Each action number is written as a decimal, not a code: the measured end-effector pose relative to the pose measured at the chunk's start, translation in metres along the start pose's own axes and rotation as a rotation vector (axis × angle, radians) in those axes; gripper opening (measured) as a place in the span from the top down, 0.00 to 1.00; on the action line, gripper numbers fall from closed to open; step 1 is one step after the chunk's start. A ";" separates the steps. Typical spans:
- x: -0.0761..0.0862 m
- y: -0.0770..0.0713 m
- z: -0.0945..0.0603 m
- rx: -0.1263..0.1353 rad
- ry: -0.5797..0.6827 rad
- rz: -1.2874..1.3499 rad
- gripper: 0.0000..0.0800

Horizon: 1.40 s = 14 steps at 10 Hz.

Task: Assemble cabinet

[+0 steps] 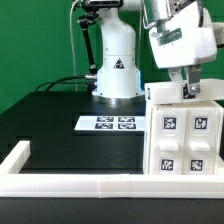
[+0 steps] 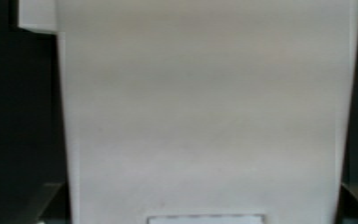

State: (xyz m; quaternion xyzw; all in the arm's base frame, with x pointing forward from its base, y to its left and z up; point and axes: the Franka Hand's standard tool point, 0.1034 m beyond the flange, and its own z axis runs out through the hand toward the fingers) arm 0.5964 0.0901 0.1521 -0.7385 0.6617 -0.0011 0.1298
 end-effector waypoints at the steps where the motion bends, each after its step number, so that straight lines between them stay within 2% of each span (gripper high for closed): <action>1: 0.000 0.000 0.000 0.001 -0.004 0.029 0.30; 4: -0.001 0.003 0.001 0.015 -0.023 0.372 0.30; 8: -0.001 0.008 0.003 0.005 -0.063 0.709 0.31; 11: -0.002 0.007 0.002 0.013 -0.070 0.677 0.31; 12: -0.003 0.005 -0.003 0.030 -0.082 0.649 0.08; 13: -0.005 0.006 -0.007 0.035 -0.090 0.645 0.08; 14: -0.008 0.008 -0.013 0.041 -0.097 0.638 0.02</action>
Offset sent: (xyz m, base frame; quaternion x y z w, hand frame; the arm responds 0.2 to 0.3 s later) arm -0.0207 -0.0114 -0.0021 0.0078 0.0334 0.3862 0.9218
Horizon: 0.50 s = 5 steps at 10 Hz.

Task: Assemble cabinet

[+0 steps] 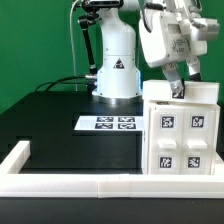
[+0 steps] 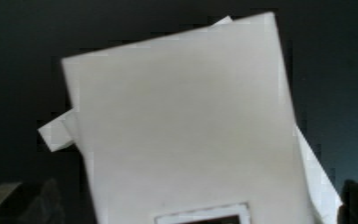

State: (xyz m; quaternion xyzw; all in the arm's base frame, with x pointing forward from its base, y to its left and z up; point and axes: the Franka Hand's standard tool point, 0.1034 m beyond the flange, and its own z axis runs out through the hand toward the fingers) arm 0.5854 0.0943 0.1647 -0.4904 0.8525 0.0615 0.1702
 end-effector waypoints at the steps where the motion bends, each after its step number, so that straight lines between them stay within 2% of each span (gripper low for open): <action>1: -0.001 0.003 -0.005 0.002 -0.014 0.011 0.02; 3: -0.006 0.003 -0.014 0.010 -0.037 0.038 0.00; 5: -0.006 0.004 -0.012 0.007 -0.040 0.014 0.00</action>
Offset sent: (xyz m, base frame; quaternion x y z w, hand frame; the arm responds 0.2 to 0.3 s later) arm 0.0103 0.0091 0.0118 0.0091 -0.0464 0.1080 0.9930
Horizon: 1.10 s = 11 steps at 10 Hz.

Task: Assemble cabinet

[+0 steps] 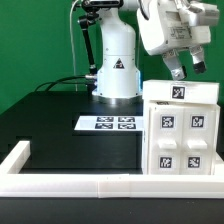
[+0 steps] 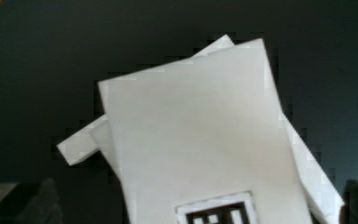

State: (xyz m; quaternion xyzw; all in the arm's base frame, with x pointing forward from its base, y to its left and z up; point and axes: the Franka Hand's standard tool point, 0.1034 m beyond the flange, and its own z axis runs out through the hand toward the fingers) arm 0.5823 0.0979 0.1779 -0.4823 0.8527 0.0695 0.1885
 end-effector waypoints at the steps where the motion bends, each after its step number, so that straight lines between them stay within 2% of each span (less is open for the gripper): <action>1: 0.001 0.000 0.001 -0.006 0.003 -0.026 0.00; 2: 0.002 0.000 0.003 -0.058 0.016 -0.261 0.00; 4: -0.001 -0.004 0.001 -0.094 -0.002 -0.571 0.00; 6: -0.007 -0.004 0.003 -0.156 -0.027 -0.839 0.00; 7: -0.008 -0.005 0.003 -0.167 -0.035 -0.916 0.00; 11: -0.008 -0.006 0.003 -0.165 -0.056 -1.213 0.00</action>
Offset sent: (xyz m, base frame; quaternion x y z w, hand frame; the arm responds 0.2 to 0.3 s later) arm 0.0115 0.0022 0.0082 -0.0454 -0.0329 -0.3393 0.9390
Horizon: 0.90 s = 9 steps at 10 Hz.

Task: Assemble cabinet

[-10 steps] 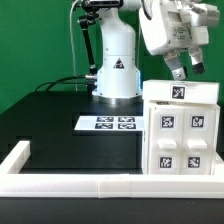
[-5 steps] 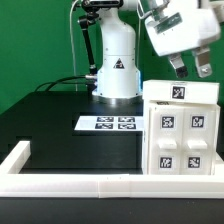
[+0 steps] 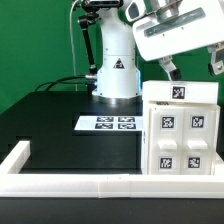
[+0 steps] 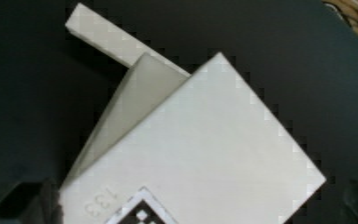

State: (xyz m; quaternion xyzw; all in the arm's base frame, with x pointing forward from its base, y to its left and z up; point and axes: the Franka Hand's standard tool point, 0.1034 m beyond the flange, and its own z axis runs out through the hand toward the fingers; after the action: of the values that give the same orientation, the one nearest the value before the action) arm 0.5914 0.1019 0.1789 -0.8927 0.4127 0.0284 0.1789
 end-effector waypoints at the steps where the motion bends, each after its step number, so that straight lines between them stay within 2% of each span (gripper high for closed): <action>1: 0.001 -0.001 -0.003 -0.022 0.004 -0.194 0.00; 3: 0.003 -0.003 -0.005 -0.028 0.005 -0.426 0.00; 4: 0.002 -0.002 -0.004 -0.046 -0.005 -0.570 0.00; 5: 0.001 -0.001 -0.004 -0.078 -0.021 -0.741 0.00; 6: 0.001 -0.003 -0.003 -0.097 -0.028 -0.808 0.00; 9: 0.004 -0.001 -0.003 -0.097 -0.034 -0.975 0.00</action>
Offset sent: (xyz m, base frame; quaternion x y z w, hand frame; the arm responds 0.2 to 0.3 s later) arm 0.0059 0.0098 0.0005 -0.0136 -0.0342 -0.2853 0.9577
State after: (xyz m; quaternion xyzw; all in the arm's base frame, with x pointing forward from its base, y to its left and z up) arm 0.5940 0.0983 0.1815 -0.9886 -0.0581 -0.0251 0.1363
